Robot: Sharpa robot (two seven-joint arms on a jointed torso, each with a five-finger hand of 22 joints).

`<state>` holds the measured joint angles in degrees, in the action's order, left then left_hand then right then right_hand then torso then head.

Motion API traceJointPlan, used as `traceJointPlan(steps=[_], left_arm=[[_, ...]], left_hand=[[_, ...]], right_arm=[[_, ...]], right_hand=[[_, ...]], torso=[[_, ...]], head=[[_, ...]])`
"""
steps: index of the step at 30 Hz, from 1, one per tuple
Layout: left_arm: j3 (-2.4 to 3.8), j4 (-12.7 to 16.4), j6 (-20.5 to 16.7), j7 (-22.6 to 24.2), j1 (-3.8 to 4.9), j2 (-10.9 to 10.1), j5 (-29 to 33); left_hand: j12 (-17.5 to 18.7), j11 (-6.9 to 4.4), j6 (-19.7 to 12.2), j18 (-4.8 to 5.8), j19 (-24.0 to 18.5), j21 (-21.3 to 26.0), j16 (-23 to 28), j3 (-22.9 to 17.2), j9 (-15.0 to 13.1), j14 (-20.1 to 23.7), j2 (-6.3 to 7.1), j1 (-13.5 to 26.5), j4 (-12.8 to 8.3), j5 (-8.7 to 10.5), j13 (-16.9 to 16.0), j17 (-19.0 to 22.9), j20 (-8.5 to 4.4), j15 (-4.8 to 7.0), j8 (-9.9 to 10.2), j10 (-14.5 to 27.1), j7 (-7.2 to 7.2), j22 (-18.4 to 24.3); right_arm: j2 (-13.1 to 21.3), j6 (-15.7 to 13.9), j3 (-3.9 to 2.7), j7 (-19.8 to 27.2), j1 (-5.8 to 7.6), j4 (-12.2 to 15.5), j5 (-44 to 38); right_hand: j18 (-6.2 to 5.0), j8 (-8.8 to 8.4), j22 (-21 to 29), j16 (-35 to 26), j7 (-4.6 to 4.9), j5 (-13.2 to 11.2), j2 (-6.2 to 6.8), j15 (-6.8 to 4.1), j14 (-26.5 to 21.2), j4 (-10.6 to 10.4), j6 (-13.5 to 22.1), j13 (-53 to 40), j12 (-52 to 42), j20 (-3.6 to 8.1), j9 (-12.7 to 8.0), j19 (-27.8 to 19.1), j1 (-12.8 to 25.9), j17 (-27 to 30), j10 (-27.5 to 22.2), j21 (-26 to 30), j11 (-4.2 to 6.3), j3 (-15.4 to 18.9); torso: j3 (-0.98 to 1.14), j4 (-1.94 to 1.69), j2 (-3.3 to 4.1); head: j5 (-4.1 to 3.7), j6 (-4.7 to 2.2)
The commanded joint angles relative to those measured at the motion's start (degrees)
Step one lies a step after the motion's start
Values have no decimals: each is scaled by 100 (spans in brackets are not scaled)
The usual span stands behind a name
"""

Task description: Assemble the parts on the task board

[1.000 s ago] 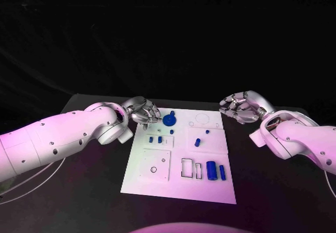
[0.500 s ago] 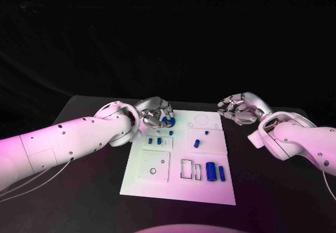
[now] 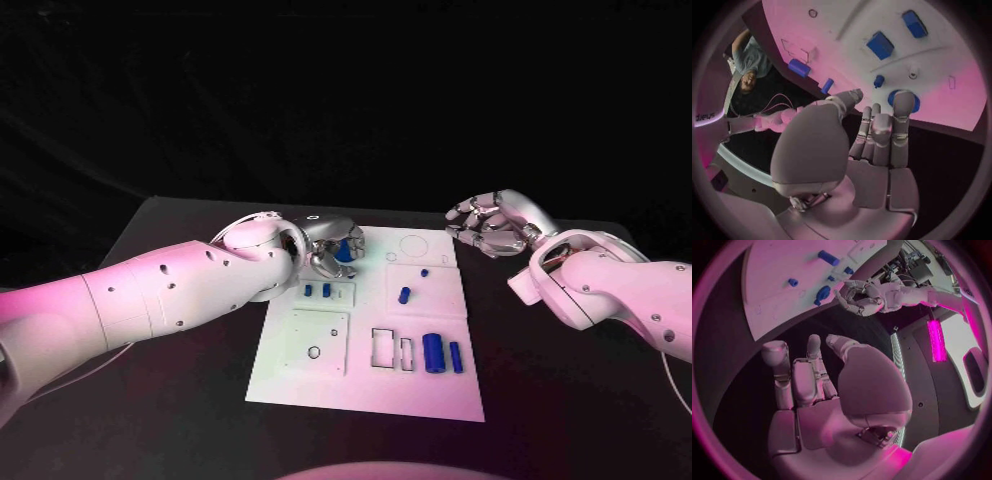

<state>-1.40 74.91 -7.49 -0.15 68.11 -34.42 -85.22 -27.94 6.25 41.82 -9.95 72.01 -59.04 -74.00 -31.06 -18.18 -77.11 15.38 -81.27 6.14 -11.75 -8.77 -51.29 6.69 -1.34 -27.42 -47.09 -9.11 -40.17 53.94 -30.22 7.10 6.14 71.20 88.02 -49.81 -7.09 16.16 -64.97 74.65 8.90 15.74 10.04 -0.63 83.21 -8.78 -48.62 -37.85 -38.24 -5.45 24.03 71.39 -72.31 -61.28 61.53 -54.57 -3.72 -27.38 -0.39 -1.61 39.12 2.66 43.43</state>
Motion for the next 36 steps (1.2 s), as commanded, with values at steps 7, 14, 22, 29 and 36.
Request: traceJointPlan(steps=[7, 14, 22, 29, 36], left_arm=[[-14, -87, 363, -343, -6, 163, -656], [-16, -139, 467, -433, -10, 226, -721], [-17, -224, 684, -541, -52, 318, -743], [-17, -291, 768, -636, -114, 400, -747], [-16, -322, 807, -690, -136, 420, -753]], left_hand=[[58, -16, 56, 120, 176, -170, -80, -3, 72, -166, -26, -8, -41, 23, 90, -27, -8, 15, 77, -26, -19, -184], [57, -2, 168, 144, 257, -272, -102, -103, 116, -223, -74, -55, -82, 17, 142, -12, -11, 10, 89, -171, -25, -317], [12, -48, 301, 191, 377, -462, -104, -220, 177, -261, -85, -15, -105, 27, 184, 86, -24, 46, 114, -440, -13, -585], [13, -55, 319, 199, 395, -494, -107, -247, 188, -272, -96, -14, -113, 25, 194, 96, -25, 52, 121, -470, -12, -629], [22, -61, 384, 205, 411, -525, -112, -306, 199, -286, -128, -27, -136, 24, 212, 116, -31, 58, 113, -503, -6, -667]], right_arm=[[-4, 4, 0, 66, -5, 22, -66], [-15, 3, 0, 69, -5, 18, -64], [-23, 2, 0, 72, -8, 17, -61], [-45, 9, 0, 77, -28, 12, -55], [-41, 9, 0, 75, -35, 14, -53]], right_hand=[[-56, -15, 10, -31, -1, 22, 40, 11, -42, -2, -35, 12, 44, -8, -6, -21, 20, 16, -26, 41, -8, -31], [-56, -15, 10, -31, -1, 22, 40, 11, -42, -2, -35, 12, 44, -8, -6, -21, 20, 16, -26, 41, -8, -31], [-56, -20, 11, -40, 2, 33, 42, 12, -43, -4, -32, 29, 56, -9, -7, -18, 29, 26, -23, 46, -10, -34], [-58, -21, 19, -48, 2, 41, 40, 12, -45, -6, -33, 39, 63, -9, -7, -22, 35, 37, -18, 59, -11, -37], [-58, -21, 20, -55, 1, 48, 37, 12, -47, -7, -37, 46, 68, -9, -7, -20, 37, 45, -14, 61, -10, -41]], torso=[[5, -13, 0], [6, -8, -4], [3, -15, -6], [6, -7, -8], [5, -16, -16]], head=[[-26, 27], [-23, 47], [-40, 63], [-35, 81], [-41, 90]])
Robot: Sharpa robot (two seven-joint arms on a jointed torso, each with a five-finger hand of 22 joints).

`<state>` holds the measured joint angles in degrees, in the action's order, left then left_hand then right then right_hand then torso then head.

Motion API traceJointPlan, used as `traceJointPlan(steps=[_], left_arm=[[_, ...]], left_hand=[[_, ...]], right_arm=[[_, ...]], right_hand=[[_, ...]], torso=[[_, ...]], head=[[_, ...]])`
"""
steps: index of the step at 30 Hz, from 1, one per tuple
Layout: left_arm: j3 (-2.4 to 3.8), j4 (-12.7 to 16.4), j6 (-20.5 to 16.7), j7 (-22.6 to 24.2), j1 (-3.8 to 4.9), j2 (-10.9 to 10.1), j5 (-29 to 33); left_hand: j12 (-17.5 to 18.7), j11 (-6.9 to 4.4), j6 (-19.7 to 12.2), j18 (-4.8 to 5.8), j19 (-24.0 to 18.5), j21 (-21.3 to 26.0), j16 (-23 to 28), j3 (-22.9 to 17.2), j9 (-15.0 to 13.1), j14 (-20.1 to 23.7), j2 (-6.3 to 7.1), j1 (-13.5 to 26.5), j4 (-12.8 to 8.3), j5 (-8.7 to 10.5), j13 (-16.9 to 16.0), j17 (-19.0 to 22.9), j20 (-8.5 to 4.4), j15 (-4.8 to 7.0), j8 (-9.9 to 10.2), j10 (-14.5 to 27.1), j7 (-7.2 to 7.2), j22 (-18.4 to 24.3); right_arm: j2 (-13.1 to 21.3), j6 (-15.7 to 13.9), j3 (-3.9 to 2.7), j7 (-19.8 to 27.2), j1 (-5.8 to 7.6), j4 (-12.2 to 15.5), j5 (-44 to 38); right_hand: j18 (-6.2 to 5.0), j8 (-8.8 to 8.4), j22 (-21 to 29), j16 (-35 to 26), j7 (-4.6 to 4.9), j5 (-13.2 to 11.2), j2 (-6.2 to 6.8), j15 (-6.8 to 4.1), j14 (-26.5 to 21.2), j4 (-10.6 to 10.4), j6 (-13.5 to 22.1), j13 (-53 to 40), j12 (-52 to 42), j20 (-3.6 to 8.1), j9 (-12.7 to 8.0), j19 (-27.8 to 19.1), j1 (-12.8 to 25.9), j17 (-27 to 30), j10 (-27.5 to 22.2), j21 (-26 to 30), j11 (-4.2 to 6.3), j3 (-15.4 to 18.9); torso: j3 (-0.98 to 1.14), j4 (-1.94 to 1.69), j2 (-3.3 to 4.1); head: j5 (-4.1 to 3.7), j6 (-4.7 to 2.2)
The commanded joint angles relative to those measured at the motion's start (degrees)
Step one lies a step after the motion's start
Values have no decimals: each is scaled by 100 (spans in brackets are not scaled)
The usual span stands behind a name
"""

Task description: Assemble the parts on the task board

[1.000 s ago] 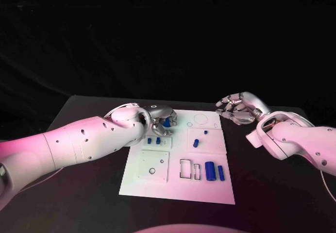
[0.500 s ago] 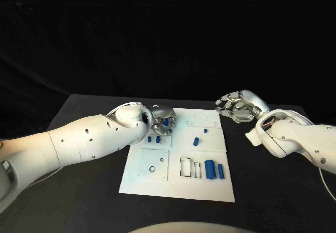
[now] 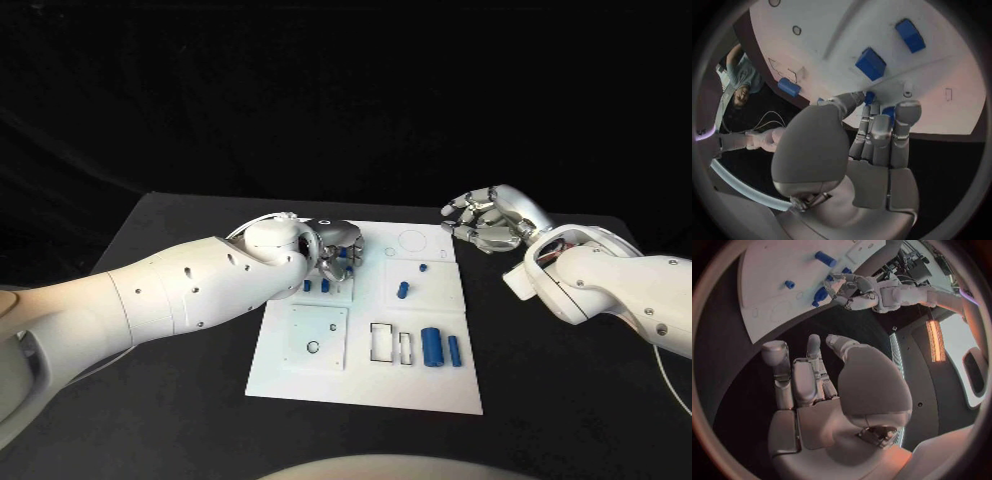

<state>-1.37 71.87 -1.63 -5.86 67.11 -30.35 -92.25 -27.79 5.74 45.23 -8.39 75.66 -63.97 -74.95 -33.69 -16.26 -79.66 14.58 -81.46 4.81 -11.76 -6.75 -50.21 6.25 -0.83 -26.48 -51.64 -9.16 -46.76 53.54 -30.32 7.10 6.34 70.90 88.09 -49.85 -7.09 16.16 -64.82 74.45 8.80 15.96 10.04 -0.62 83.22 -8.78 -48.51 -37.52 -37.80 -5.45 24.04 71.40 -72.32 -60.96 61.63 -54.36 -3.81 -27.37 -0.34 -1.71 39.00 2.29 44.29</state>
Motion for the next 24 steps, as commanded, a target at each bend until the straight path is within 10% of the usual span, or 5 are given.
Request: traceJointPlan(steps=[1, 24], left_arm=[[-19, -20, 223, -122, -38, 13, -51], [-10, -9, 243, -241, -46, -28, -49]], left_hand=[[8, -11, 48, 49, 46, -35, -16, -56, 10, -32, -56, -12, -8, 26, 13, 14, 12, 8, 21, -53, 0, -11], [183, 51, 100, 66, 57, -134, -44, -332, 106, -47, -43, 29, -172, 70, 144, 116, 16, -33, 99, 76, -38, -109]], right_arm=[[-1, 20, 0, 55, -5, 8, -48], [-7, 31, 0, 57, -8, 2, -47]], right_hand=[[-59, -21, 5, -34, 11, 26, 37, 12, -47, -7, -47, 12, 24, -9, -7, -20, 37, 13, -24, 40, -1, -42], [-57, -13, -2, -41, 8, 36, 33, 11, -46, -8, -68, 29, 32, -9, -3, -10, 45, 17, -12, 34, 2, -46]], torso=[[0, -6, -3], [-5, -6, -5]], head=[[-6, 6], [-16, 21]])
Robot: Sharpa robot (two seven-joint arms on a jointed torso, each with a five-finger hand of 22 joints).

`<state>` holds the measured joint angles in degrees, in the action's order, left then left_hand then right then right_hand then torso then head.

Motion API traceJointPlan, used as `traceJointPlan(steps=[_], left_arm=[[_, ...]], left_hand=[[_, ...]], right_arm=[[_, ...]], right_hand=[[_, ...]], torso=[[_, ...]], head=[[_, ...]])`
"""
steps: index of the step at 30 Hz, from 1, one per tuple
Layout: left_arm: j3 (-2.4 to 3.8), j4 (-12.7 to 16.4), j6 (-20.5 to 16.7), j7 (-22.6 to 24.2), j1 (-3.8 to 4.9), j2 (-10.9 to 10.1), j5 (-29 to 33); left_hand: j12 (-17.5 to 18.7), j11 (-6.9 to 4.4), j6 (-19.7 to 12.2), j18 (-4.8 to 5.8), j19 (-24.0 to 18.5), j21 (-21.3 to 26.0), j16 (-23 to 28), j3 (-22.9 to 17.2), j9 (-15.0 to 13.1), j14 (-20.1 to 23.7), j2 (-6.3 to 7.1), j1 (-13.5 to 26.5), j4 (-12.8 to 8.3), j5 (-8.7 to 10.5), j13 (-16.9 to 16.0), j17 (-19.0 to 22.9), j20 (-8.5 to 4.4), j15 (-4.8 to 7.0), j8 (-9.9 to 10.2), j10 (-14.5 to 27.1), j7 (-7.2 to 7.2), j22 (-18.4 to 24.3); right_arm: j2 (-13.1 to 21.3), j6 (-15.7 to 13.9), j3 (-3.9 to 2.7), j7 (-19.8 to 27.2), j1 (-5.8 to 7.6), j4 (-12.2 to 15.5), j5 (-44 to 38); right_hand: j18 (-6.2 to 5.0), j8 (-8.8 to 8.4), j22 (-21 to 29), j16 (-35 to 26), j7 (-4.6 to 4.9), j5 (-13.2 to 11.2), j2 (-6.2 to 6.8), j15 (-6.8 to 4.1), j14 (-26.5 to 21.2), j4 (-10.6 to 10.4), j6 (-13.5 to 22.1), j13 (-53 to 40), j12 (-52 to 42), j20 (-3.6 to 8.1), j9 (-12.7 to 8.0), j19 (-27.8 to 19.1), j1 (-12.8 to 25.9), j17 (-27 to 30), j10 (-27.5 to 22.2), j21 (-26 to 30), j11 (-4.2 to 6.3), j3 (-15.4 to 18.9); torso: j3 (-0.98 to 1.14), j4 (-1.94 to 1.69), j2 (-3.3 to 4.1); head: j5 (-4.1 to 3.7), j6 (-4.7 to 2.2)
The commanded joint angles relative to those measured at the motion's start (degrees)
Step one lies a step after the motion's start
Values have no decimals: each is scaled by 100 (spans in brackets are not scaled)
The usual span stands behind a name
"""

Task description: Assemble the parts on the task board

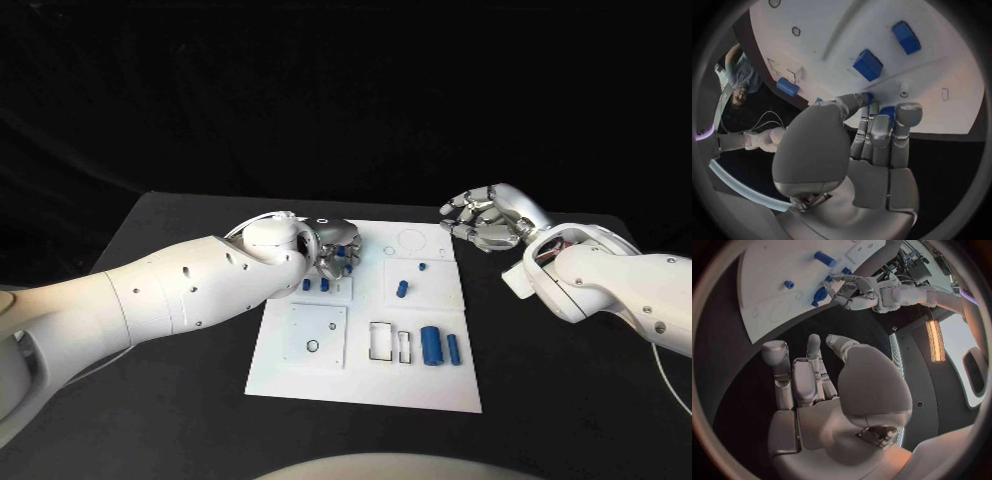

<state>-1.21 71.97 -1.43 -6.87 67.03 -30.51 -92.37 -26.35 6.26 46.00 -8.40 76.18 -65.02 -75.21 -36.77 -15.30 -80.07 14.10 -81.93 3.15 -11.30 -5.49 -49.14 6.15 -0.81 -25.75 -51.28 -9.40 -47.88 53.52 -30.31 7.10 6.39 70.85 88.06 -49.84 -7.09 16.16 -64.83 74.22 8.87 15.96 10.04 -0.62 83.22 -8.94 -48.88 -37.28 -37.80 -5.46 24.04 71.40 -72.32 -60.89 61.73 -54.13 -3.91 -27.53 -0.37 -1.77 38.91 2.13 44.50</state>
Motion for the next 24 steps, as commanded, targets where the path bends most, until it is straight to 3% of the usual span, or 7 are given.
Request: traceJointPlan(steps=[1, 12, 24], left_arm=[[-26, -19, 224, -143, -38, -13, -36], [-25, -14, 207, -204, -39, -27, -37], [-25, -7, 258, -208, -43, -15, -32]], left_hand=[[47, 2, 23, 64, 0, -22, -16, -16, 12, -2, 16, 96, -3, 24, 24, 21, 29, -37, 29, 49, -14, 16], [132, 28, -14, 51, -32, 11, -4, 48, 43, 19, 90, 188, -4, 26, 74, 97, 40, -61, 72, 172, -15, 70], [-22, -31, 148, 67, 5, -68, -49, -39, 60, 3, -53, 125, -76, 21, 31, 85, 25, -18, 57, -120, 10, -43]], right_arm=[[-5, 30, 0, 52, -4, 4, -49], [-3, 32, 0, 51, -6, 4, -49], [-5, 35, 0, 53, -8, 4, -49]], right_hand=[[-57, -13, -2, -19, 0, 36, 33, 11, -46, 8, -31, 4, 32, -9, -4, -11, 46, 9, -22, 11, 12, -30], [-57, -13, -2, -19, 0, 36, 33, 11, -46, 8, -31, 4, 32, -9, -4, -11, 46, 9, -22, 11, 12, -30], [-56, -7, -6, -22, -3, 41, 30, 9, -43, 7, -47, 20, 39, -9, -1, -3, 54, 7, -10, 9, 15, -33]], torso=[[-2, 0, 3], [-1, 0, 3], [-2, -2, 2]], head=[[0, 0], [5, 6], [7, 14]])
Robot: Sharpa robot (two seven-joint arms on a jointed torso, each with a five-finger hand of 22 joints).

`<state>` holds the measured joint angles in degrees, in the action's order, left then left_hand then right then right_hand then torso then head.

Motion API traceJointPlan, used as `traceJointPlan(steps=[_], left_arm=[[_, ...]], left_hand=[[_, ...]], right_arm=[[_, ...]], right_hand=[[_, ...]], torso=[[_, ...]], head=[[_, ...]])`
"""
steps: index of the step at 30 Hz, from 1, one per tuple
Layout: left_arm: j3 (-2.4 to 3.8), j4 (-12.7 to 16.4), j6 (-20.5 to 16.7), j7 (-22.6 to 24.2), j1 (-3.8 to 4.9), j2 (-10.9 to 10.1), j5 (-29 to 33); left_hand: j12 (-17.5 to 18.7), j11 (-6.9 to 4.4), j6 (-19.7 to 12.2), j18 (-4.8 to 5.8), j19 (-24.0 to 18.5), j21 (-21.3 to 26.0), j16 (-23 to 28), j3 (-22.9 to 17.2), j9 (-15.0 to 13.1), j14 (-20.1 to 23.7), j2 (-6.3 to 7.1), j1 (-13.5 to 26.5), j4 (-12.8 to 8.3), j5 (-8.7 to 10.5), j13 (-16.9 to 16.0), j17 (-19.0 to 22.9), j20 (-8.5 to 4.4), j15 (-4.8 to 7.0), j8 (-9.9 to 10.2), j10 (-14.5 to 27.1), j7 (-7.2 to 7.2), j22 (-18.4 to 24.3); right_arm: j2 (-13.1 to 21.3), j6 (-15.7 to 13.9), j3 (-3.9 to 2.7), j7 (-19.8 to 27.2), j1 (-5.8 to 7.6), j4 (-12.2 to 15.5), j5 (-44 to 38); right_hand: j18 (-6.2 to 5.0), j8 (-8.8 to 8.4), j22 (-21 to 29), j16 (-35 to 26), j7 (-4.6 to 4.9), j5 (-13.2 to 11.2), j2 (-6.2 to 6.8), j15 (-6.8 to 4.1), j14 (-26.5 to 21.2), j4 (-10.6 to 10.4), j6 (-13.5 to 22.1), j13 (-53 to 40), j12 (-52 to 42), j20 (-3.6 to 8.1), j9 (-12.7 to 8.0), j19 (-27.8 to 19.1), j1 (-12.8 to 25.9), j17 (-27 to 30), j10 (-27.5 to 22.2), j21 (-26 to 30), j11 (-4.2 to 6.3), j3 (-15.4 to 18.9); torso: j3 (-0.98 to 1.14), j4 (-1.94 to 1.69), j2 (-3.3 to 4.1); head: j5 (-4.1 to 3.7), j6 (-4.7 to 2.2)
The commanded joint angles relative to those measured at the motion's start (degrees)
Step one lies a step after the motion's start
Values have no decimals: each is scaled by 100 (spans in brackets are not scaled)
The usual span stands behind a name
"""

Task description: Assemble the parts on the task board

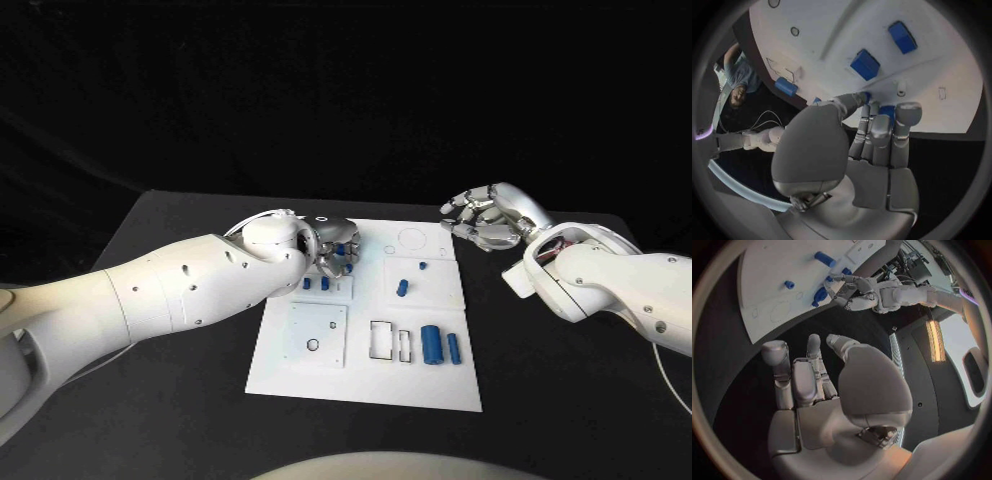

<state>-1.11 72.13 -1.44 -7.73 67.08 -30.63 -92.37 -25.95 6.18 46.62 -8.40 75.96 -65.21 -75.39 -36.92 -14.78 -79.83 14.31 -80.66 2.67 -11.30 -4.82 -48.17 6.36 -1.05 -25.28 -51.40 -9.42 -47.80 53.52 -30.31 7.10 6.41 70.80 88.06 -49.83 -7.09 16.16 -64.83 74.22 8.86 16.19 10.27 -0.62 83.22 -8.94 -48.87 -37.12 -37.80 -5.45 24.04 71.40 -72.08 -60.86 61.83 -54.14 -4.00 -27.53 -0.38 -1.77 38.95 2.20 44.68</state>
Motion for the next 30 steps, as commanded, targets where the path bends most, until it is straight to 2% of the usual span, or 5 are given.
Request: traceJointPlan(steps=[1, 14, 24, 30], left_arm=[[-35, -23, 253, -109, -49, -2, -26], [-35, -36, 219, 9, -77, 20, 30], [-36, -131, 170, 44, -97, 56, 65], [-37, -172, 123, 73, -142, 87, 87]], left_hand=[[-87, -44, 136, 72, 38, -72, -40, -36, 8, -25, -96, 1, -33, 20, -45, -14, -6, 19, 1, -165, 29, -82], [-151, -141, 307, 100, 100, -178, -86, -68, 38, -62, -160, 69, -53, 29, -76, -43, -72, 98, 58, -494, 83, -237], [-68, -129, 297, 105, 102, -187, -89, -81, 71, -63, -143, 107, -61, 28, -50, -15, -83, 97, 142, -522, 70, -247], [6, -112, 294, 106, 98, -183, -88, -77, 90, -60, -114, 146, -60, 30, -25, 6, -76, 84, 196, -525, 56, -241]], right_arm=[[-5, 34, 0, 51, -4, 5, -49], [-5, 32, 0, 56, -4, 5, -48], [1, 30, 0, 54, -4, 15, -48], [7, 27, 0, 55, -4, 21, -48]], right_hand=[[-56, -7, -5, -23, -2, 18, 6, 9, -44, 7, -49, 5, 39, -8, -1, -3, 31, 6, -19, 10, 24, -34], [-56, -6, -4, -26, -3, 19, 5, 8, -44, 6, -52, 8, 40, -8, 0, -3, 33, 10, -16, 12, 25, -34], [-56, -6, -4, -26, -3, 19, 5, 8, -44, 6, -52, 8, 40, -8, 0, -3, 33, 10, -16, 12, 25, -34], [-57, -4, 0, -29, -4, 19, 3, 7, -43, 4, -58, 16, 43, -8, 1, -3, 41, 11, -8, 20, 26, -35]], torso=[[-1, -3, -2], [0, 6, 5], [6, 5, 5], [3, 8, 1]], head=[[-1, -2], [4, 8], [-4, 13], [-11, 22]])
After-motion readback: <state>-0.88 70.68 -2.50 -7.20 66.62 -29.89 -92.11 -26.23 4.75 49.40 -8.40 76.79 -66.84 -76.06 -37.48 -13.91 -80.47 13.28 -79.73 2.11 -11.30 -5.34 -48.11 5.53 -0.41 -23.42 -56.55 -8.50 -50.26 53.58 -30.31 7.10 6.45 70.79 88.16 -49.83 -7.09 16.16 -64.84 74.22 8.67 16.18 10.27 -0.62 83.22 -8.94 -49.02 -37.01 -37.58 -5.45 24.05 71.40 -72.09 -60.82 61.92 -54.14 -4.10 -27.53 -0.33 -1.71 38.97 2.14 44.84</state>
